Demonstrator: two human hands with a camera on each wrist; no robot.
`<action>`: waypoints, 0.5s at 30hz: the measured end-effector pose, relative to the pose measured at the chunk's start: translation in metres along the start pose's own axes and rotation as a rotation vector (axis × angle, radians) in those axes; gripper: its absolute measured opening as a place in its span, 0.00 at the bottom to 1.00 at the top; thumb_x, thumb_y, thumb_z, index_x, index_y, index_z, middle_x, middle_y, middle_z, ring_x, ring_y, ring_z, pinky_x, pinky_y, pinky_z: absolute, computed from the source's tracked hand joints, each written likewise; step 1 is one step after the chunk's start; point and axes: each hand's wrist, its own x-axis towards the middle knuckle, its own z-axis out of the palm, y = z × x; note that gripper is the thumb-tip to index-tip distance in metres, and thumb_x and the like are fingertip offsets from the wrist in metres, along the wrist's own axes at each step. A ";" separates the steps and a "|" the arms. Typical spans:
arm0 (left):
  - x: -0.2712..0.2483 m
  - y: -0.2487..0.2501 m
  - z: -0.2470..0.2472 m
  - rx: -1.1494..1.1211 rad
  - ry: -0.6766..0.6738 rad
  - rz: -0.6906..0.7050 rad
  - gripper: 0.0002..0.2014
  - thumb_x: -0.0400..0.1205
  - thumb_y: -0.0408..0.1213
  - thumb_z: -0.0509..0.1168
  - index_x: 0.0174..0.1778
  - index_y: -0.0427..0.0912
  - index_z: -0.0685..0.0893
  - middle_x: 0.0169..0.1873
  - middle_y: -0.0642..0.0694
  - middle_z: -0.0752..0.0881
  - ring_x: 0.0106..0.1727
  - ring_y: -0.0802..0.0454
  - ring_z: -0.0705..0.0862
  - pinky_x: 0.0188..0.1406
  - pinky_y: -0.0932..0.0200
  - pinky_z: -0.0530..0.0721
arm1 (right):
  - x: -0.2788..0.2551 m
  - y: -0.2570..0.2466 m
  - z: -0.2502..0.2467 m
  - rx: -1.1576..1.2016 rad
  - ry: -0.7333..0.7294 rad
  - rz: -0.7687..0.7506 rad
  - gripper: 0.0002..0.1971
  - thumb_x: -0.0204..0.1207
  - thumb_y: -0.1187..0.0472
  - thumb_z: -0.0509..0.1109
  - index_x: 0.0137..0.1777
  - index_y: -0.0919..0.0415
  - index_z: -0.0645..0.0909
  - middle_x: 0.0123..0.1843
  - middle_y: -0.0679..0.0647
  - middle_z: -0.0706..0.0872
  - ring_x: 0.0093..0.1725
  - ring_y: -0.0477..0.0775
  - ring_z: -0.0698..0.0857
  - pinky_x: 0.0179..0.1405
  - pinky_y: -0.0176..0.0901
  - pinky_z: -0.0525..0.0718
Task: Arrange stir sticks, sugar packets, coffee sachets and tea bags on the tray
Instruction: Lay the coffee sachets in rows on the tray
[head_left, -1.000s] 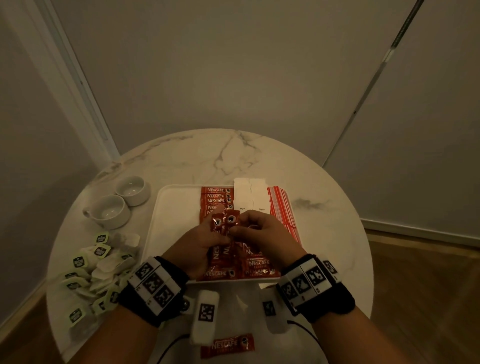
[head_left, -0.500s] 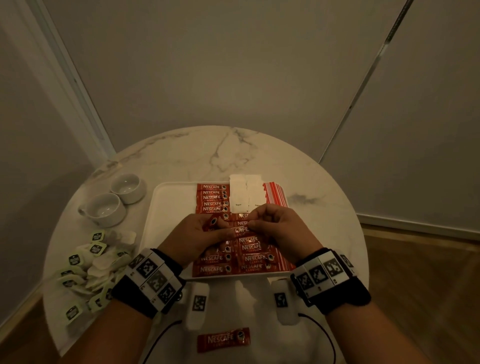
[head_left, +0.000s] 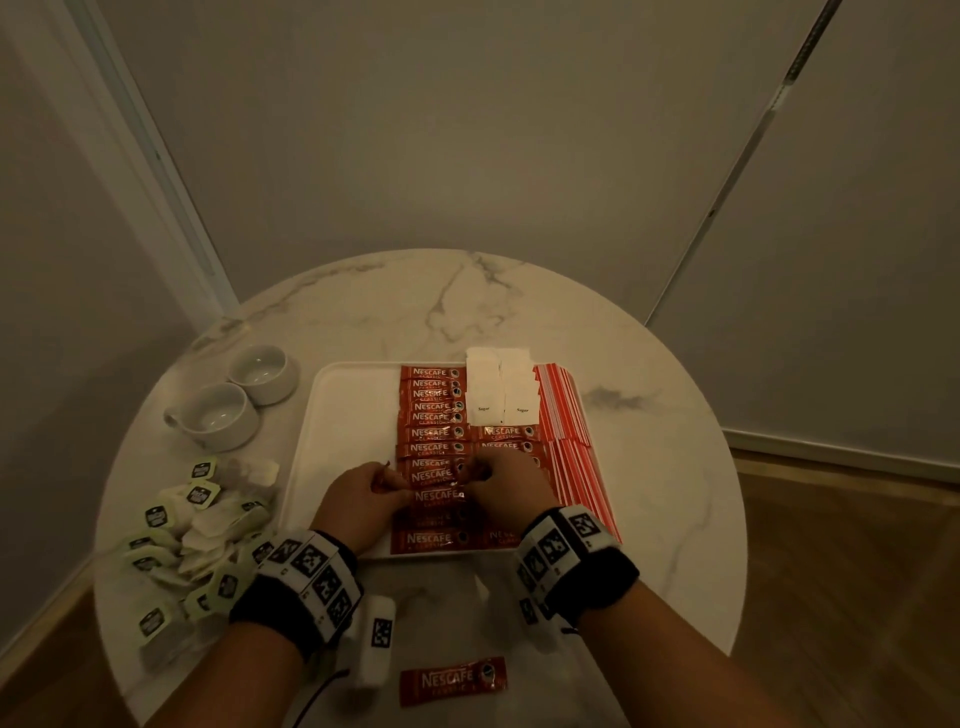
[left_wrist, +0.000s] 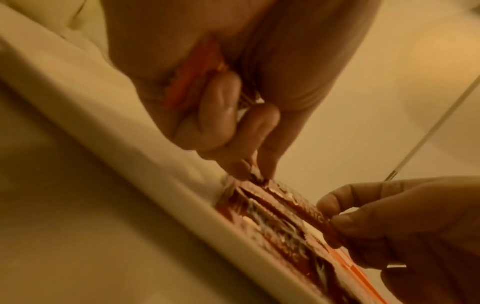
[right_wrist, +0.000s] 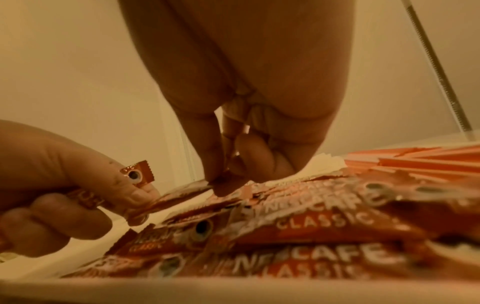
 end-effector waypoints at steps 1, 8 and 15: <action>0.001 -0.003 0.001 0.008 0.024 -0.010 0.04 0.76 0.36 0.72 0.41 0.41 0.84 0.39 0.46 0.87 0.41 0.51 0.85 0.40 0.57 0.81 | 0.002 -0.001 0.002 -0.012 0.006 0.007 0.06 0.79 0.67 0.67 0.51 0.57 0.84 0.53 0.51 0.85 0.53 0.50 0.84 0.57 0.43 0.84; 0.003 -0.007 0.005 0.014 0.068 -0.019 0.06 0.76 0.35 0.71 0.45 0.40 0.81 0.41 0.46 0.86 0.41 0.53 0.83 0.34 0.63 0.74 | 0.004 0.001 0.010 -0.015 0.049 0.054 0.05 0.78 0.66 0.68 0.47 0.55 0.76 0.48 0.48 0.83 0.50 0.49 0.83 0.57 0.45 0.85; 0.005 -0.009 0.003 0.005 0.076 -0.047 0.06 0.76 0.36 0.71 0.45 0.42 0.81 0.42 0.46 0.85 0.46 0.48 0.84 0.46 0.55 0.80 | 0.003 -0.005 0.010 -0.094 0.075 0.007 0.07 0.78 0.63 0.69 0.54 0.58 0.76 0.52 0.51 0.82 0.49 0.47 0.79 0.60 0.45 0.83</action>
